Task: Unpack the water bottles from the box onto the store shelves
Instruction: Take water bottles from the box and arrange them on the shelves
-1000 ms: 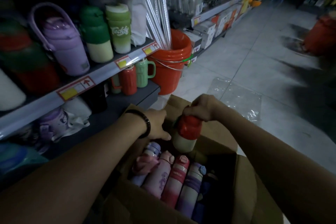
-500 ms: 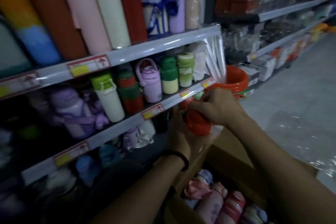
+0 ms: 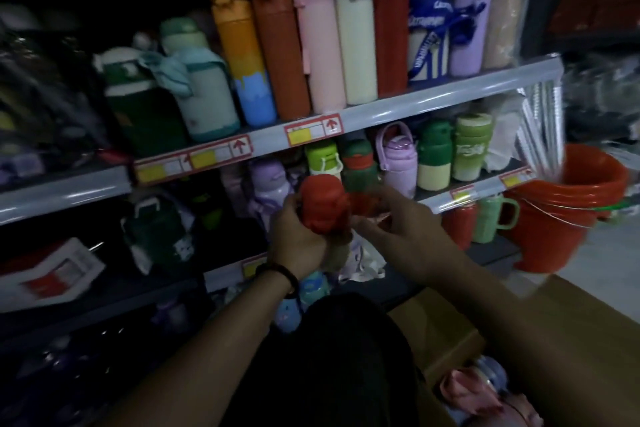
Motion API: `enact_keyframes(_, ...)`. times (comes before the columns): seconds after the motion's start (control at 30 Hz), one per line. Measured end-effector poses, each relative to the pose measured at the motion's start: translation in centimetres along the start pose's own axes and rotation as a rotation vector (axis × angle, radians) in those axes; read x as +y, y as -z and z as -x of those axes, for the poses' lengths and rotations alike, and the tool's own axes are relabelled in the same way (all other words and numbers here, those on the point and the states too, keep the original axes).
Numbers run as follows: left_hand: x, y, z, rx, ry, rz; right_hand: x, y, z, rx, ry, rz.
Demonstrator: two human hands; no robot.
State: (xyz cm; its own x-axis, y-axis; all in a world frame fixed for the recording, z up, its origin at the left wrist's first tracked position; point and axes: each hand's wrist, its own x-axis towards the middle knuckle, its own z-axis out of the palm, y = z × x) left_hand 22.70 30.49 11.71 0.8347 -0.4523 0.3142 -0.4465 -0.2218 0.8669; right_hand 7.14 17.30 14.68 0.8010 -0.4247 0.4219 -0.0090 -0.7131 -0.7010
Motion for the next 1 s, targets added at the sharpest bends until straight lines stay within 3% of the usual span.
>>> enact_keyframes(0.13,-3.0,5.0,0.4,0.144,0.11,-0.103,0.5,-2.5,0.4,-0.133,-0.068,-0.032)
enact_keyframes(0.33,-6.5,10.1,-1.7,0.306,0.217,-0.161,1.2,-4.1,1.0,-0.139,-0.116,-0.092)
enact_keyframes(0.77,-11.3,12.1,-8.8,0.193,0.319,-0.155,1.2,-5.6,1.3,-0.187,-0.251,-0.289)
enact_keyframes(1.0,-17.0,13.8,-12.1,0.123,0.346,-0.283,1.3,-6.4,1.3,-0.203,-0.27,-0.376)
